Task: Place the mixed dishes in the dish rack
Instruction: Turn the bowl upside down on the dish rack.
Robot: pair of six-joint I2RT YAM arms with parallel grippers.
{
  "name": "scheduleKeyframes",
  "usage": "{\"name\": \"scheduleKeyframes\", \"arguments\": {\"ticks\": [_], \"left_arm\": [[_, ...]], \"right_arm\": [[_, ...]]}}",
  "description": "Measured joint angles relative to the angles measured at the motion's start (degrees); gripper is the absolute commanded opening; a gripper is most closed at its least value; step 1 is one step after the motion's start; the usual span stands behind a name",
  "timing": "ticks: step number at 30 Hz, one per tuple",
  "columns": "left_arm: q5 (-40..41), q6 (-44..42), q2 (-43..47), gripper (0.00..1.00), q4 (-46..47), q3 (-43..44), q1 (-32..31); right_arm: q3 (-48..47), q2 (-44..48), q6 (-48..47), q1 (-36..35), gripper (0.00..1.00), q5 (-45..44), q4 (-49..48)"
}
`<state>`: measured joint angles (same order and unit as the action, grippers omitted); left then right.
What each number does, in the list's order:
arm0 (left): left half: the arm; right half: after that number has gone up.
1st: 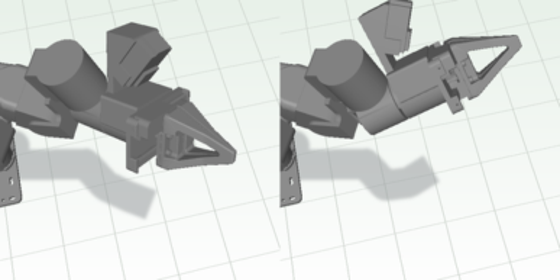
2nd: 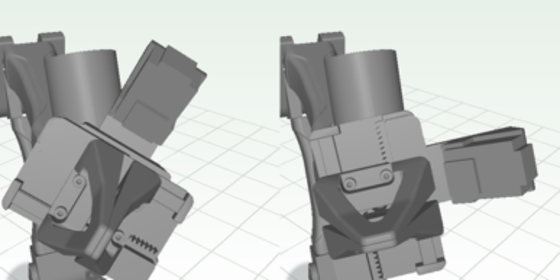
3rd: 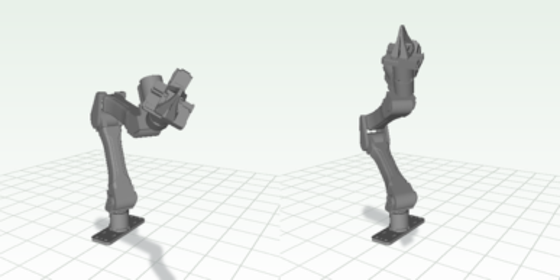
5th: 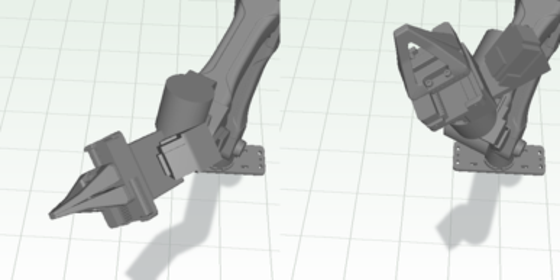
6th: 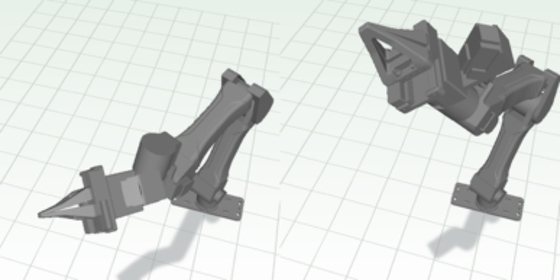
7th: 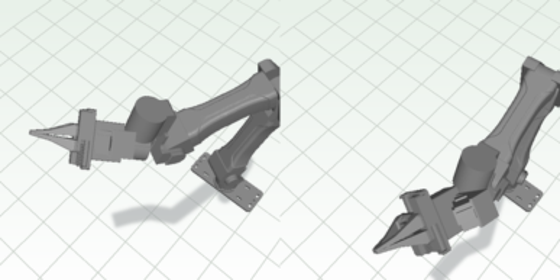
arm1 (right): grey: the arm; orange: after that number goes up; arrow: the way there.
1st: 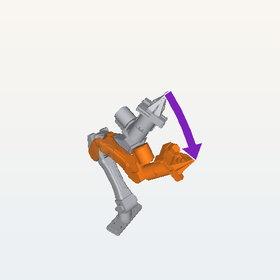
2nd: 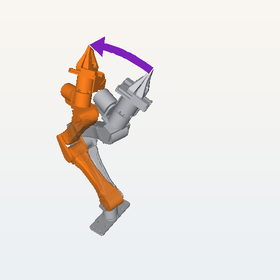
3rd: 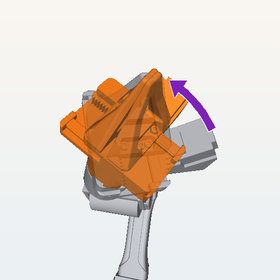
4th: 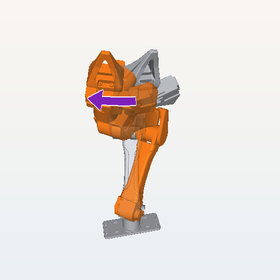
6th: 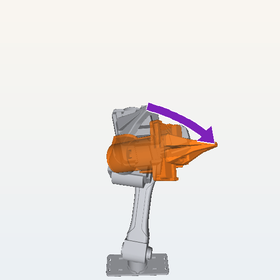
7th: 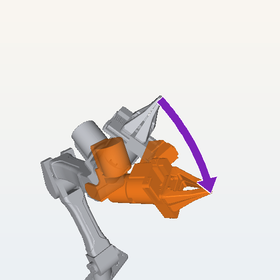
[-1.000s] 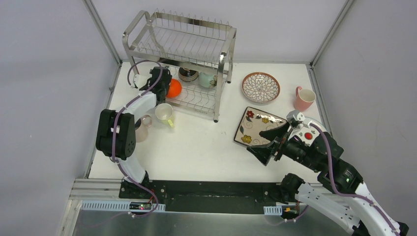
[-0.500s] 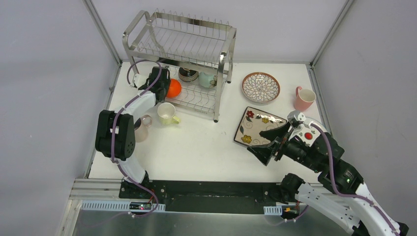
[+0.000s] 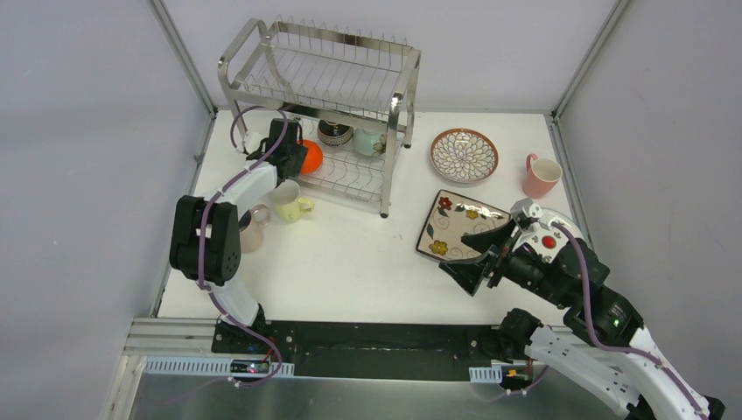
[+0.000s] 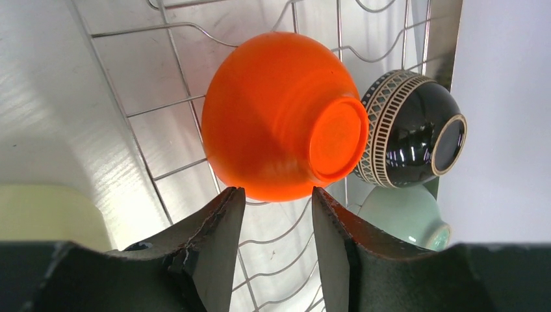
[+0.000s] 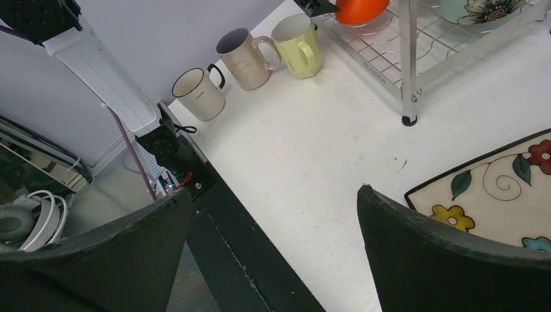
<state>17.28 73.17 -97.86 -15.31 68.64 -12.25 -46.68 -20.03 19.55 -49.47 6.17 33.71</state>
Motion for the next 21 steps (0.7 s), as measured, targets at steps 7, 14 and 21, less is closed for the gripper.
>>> {"name": "scheduleKeyframes", "arguments": {"ticks": [7, 14, 21], "left_arm": [[-2.4, -1.6, -1.5, 0.43, 4.2, -0.2, 0.0], [-4.7, -4.3, -4.2, 0.35, 12.4, -0.2, 1.0], [-5.5, -5.2, -6.9, 0.32, 17.1, 0.2, 2.3]], "right_arm": [[-0.7, -2.0, -0.4, 0.0, 1.0, 0.0, -0.1], [-0.4, -3.4, -0.4, 0.0, 1.0, 0.1, -0.9], [-0.4, -3.8, -0.5, 0.0, 1.0, -0.6, -1.1]]}}
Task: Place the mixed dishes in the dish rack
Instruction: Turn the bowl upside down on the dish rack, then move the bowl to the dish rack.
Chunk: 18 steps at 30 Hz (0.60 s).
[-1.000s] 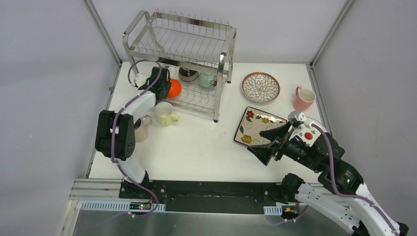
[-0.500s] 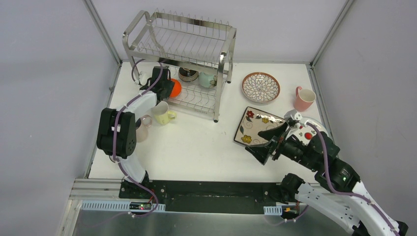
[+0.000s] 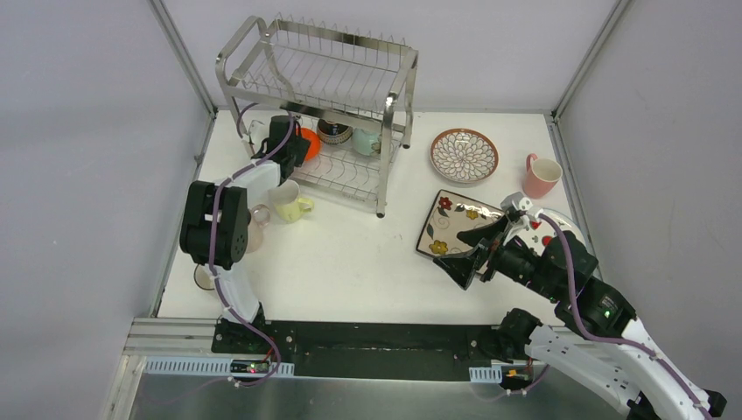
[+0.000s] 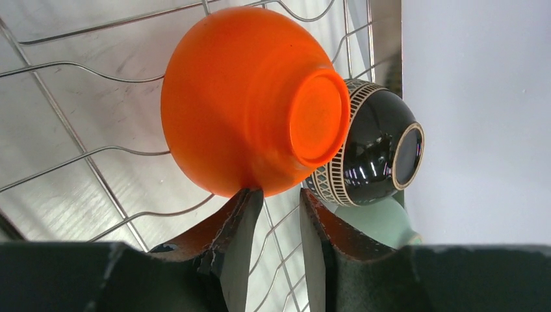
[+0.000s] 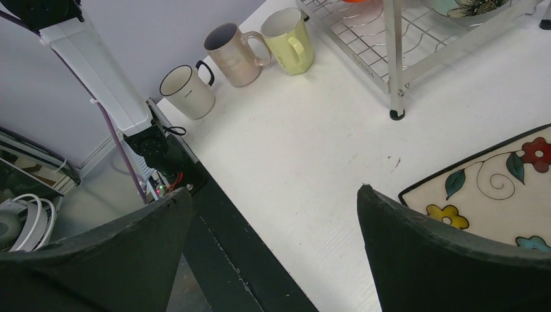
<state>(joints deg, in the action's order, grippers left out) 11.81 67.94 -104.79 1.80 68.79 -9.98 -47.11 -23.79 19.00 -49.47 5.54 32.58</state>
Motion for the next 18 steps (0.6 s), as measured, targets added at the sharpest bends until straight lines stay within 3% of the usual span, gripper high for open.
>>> {"name": "scheduleKeyframes", "arguments": {"ticks": [9, 18], "left_arm": [[0.0, -1.3, -3.2, 0.28, 1.4, 2.3, 0.8], [0.1, -2.4, -3.2, 0.41, 2.3, 1.7, 0.8]], "right_arm": [[0.1, 0.0, 0.0, 0.0, 1.0, -1.9, -0.3], [1.9, -1.1, 0.8, 0.0, 1.0, -4.9, -3.2]]}}
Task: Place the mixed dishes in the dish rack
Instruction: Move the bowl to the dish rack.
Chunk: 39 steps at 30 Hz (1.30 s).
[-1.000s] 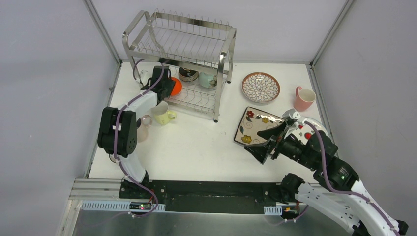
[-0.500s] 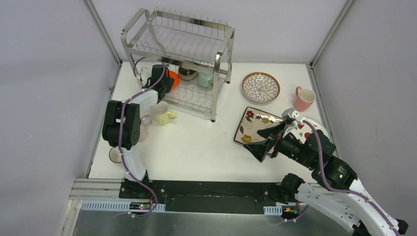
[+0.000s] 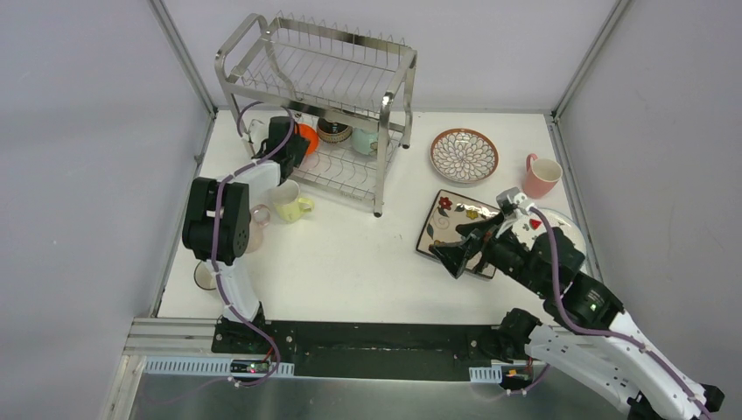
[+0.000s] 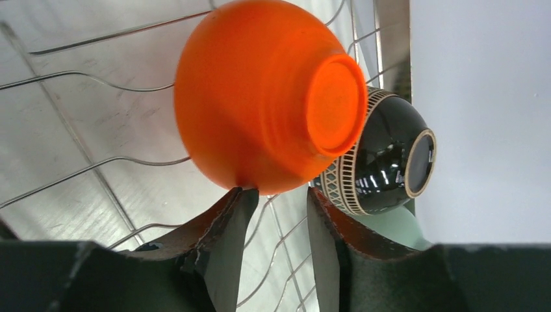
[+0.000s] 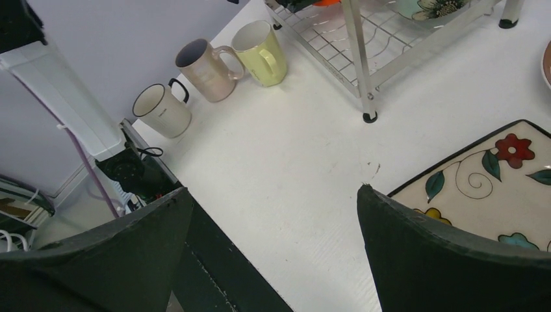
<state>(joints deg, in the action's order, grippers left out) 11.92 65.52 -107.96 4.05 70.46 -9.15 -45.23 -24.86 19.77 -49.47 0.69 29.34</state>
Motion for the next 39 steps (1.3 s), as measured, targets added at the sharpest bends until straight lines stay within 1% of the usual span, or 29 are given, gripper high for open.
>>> {"name": "scheduleKeyframes", "arguments": {"ticks": [2, 5, 7, 9, 12, 15, 17, 22, 26, 31, 36, 39], "left_arm": [[0.1, -0.1, 0.5, 0.41, 1.2, -1.7, 0.2], [0.5, 0.9, 1.9, 0.38, 2.9, -5.4, 0.0], [1.8, 2.7, 3.0, 0.34, 3.5, -7.8, 0.2], [3.5, 4.0, 4.1, 0.29, 3.8, -8.8, 0.3], [5.3, 5.0, 4.8, 0.26, 4.0, -8.9, 0.3], [6.5, 6.1, 4.9, 0.2, 4.0, -8.7, 0.3], [6.7, 6.8, 4.9, 0.16, 4.0, -8.5, 0.3], [7.1, 8.5, 4.9, 0.15, 4.1, -7.6, 0.3], [7.1, 10.2, 4.9, 0.13, 4.1, -7.6, 0.3], [6.7, 14.3, 4.4, 0.12, 6.1, -7.6, 0.3], [6.1, 17.5, 2.8, 0.11, 7.9, -7.6, 0.4], [6.0, 18.5, 2.2, 0.1, 7.6, -7.5, 0.6]], "right_arm": [[1.0, -1.3, 0.3, 0.0, 1.0, -1.2, -1.7], [2.3, -4.0, 0.5, 0.0, 1.0, -2.6, -3.7], [2.3, -6.0, 0.6, 0.0, 1.0, -3.1, -4.7], [2.3, -7.8, 0.7, 0.0, 1.0, -3.5, -6.1], [2.6, -10.2, 0.7, 0.0, 1.0, -3.8, -9.0], [3.0, -13.6, -0.1, 0.0, 1.0, -4.2, -13.8], [3.0, -17.3, -1.9, 0.0, 1.0, -4.6, -17.8], [3.0, -28.6, -7.6, 0.2, 0.96, -5.3, -27.2], [1.7, -38.6, -12.8, 0.9, 0.88, -4.7, -33.6], [-0.2, -48.5, -16.2, 3.5, 0.85, -4.1, -43.5], [-5.2, -58.5, -17.8, 6.5, 0.83, -3.4, -49.1], [-7.6, -62.6, -18.8, 7.3, 0.79, -3.0, -51.8]]}}
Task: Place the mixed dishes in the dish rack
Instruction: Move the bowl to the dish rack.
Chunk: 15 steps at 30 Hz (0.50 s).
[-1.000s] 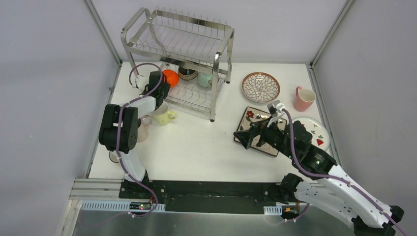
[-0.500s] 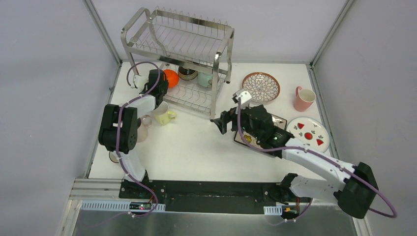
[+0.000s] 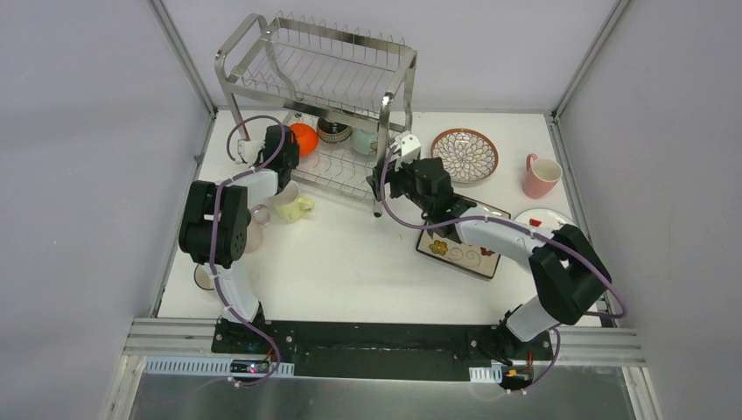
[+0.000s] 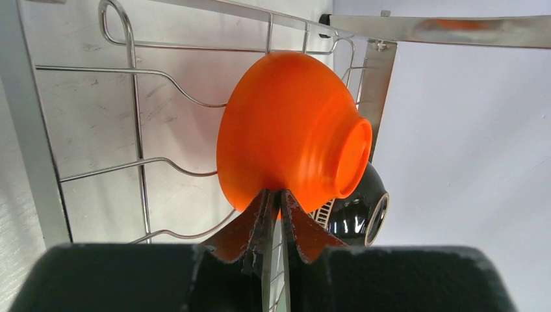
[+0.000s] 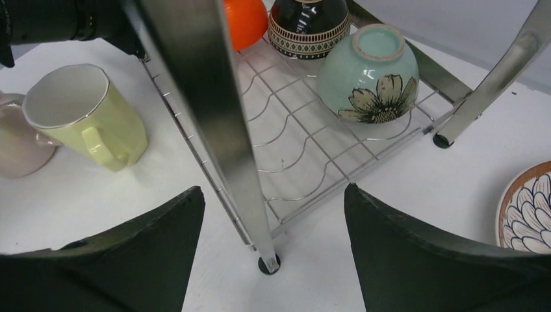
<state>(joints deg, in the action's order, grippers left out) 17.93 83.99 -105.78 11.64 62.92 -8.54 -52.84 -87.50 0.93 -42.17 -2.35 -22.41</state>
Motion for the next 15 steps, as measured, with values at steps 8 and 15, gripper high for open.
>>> {"name": "scheduleKeyframes", "arguments": {"ticks": [8, 15], "left_arm": [[0.4, 1.4, -0.2, 0.08, -0.7, 1.2, 0.0], [3.7, 3.0, -1.6, 0.05, -0.7, 2.3, -1.7]], "right_arm": [[-1.7, -4.8, -2.4, 0.3, 0.49, 0.7, -7.1], [-1.7, -7.1, -2.8, 0.7, 0.26, 5.2, -14.6]]}}
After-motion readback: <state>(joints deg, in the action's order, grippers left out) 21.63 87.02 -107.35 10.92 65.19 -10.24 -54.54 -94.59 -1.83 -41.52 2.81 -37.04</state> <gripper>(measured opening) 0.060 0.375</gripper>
